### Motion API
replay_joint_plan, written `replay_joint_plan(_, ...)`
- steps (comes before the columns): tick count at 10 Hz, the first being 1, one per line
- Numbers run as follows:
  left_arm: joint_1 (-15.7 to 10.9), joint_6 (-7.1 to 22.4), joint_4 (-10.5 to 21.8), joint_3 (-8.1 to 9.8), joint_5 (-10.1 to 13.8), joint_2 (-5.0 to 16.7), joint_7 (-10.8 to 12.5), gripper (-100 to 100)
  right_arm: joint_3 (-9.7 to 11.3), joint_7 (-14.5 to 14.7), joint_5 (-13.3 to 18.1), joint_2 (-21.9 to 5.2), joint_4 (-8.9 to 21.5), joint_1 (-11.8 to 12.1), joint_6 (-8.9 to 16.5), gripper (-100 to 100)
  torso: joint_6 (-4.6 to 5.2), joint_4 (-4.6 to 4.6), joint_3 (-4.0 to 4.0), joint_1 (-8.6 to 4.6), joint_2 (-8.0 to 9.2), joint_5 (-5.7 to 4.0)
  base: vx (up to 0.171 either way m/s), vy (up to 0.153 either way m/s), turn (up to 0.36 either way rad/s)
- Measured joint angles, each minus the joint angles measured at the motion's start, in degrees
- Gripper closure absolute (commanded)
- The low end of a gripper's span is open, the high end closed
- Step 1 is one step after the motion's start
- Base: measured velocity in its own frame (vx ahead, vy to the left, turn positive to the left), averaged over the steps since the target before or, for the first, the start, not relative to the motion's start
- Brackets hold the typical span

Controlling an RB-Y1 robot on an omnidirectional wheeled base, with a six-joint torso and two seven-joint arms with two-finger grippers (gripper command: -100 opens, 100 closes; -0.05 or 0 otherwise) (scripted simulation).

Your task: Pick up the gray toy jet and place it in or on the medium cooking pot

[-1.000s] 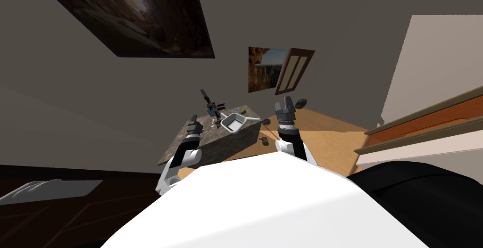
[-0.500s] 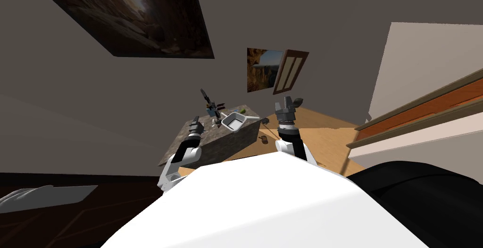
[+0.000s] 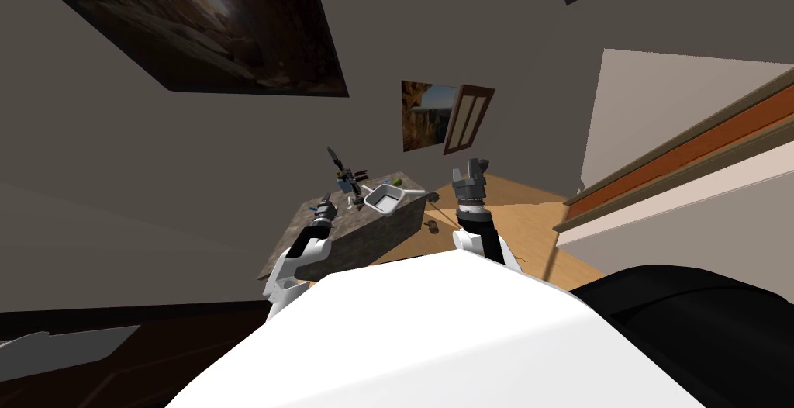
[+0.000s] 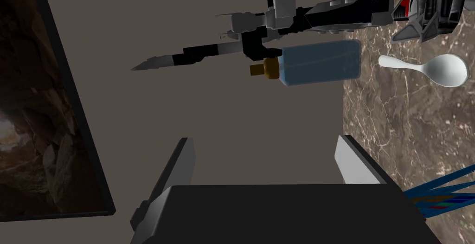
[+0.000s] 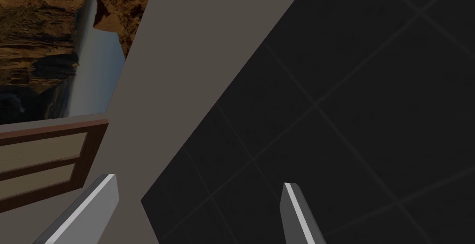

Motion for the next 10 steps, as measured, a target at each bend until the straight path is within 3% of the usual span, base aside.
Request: replay_joint_plan(10, -6.84, 15.07, 7.79, -0.48, 0.80, 3.90, 3.73, -100, 0.00, 0.00, 0.00, 0.00, 0.00, 0.01, 0.00, 0, -0.02, -0.02, -0.04, -0.09, -0.08, -0.02, -0.024, 0.059, -0.124)
